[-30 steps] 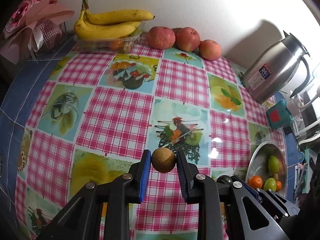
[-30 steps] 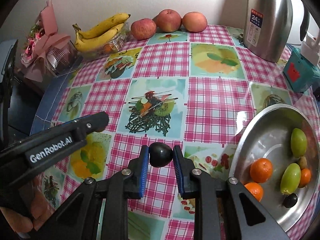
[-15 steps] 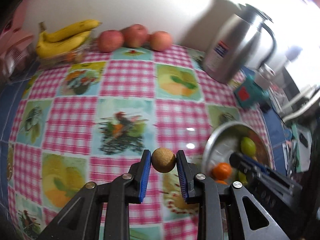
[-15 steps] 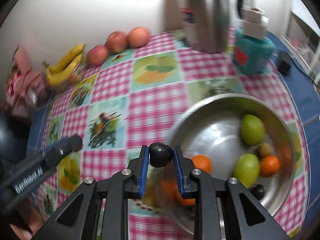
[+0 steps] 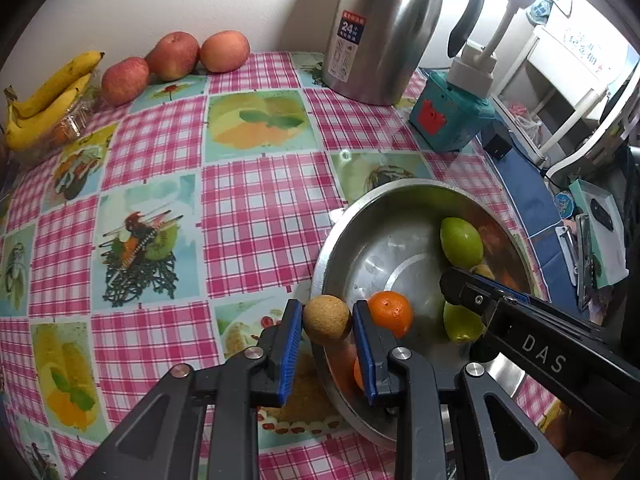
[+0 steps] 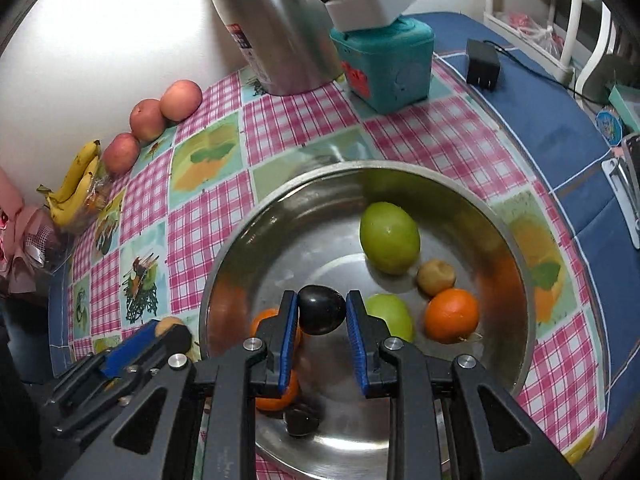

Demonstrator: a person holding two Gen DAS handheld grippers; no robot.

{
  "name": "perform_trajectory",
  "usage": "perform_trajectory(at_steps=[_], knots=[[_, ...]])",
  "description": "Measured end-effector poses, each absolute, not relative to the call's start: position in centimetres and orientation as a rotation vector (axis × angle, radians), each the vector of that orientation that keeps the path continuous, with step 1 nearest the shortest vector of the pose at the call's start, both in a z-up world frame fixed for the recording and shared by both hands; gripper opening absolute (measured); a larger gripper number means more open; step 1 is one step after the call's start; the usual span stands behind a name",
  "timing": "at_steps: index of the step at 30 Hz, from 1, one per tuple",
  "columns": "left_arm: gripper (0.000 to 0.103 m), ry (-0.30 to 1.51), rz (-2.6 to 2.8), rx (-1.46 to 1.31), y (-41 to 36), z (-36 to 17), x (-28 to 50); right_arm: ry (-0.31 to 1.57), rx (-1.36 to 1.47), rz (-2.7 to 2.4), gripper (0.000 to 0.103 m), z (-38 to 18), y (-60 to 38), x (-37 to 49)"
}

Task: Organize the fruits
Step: 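Carry the kiwi and the dark plum with both tools over the steel bowl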

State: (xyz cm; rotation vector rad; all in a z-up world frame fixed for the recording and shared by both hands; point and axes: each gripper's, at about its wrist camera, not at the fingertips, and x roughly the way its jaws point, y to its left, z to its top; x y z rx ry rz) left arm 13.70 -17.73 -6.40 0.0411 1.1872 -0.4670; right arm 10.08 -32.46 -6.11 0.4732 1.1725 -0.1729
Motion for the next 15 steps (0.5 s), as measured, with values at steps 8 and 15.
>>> perform_trajectory(at_steps=[8,15], knots=[[0.029,1.200,-0.479,0.062,-18.36,-6.90,13.69,1.200,0.469,-0.173,0.026,-6.86,-32.30,10.18],[0.030,1.202,-0.487,0.073,-18.72,-7.08,13.49,1.204,0.465,-0.177,0.026,-6.90,-32.14,10.30]])
